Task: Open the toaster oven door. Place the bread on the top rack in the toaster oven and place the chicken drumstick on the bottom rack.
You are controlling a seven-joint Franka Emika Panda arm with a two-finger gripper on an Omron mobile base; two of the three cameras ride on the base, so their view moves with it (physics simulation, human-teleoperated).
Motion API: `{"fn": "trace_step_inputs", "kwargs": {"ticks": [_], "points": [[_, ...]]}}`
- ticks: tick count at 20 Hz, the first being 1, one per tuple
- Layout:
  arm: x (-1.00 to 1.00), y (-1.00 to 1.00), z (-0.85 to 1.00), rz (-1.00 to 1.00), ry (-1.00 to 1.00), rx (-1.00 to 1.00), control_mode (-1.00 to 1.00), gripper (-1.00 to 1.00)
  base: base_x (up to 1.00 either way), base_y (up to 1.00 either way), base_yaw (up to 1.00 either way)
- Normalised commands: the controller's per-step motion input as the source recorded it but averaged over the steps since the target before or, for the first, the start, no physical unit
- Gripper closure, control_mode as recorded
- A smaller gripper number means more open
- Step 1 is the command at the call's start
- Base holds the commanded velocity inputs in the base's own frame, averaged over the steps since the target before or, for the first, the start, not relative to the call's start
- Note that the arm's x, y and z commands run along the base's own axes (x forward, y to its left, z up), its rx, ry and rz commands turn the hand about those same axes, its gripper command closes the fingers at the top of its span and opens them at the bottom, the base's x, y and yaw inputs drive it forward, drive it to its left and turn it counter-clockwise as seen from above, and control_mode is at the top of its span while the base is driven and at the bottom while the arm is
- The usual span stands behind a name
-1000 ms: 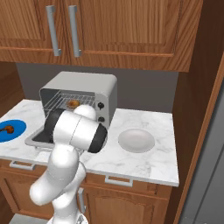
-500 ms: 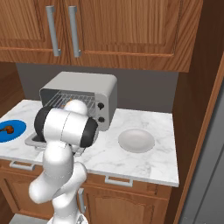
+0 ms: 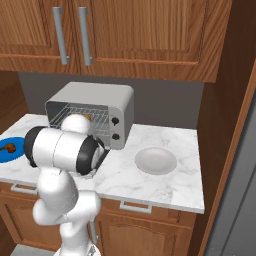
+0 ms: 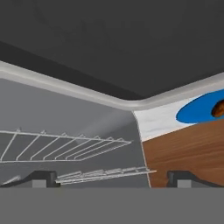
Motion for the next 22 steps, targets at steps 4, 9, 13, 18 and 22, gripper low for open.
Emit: {"fn": "trace_step_inputs", "kwargs": {"ticks": [4, 9, 13, 18, 22], "points": [[0.51, -0.06, -0.47, -0.01, 0.0, 0.01, -1.0, -1.0, 0.0, 0.0, 0.0], [0.19, -0.18, -0.26, 0.0, 0.0, 0.08, -1.0, -1.0, 0.0, 0.0, 0.0], [0.04, -0.21, -0.03, 0.0, -0.02, 0.08, -1.0, -1.0, 0.0, 0.0, 0.0], [0.24, -0.23, -0.07, -0.02, -0.02, 0.08, -1.0, -1.0, 0.0, 0.0, 0.0], [0.53, -0.17, -0.36, -0.06, 0.0, 0.04, -1.0, -1.0, 0.0, 0.0, 0.0]]}}
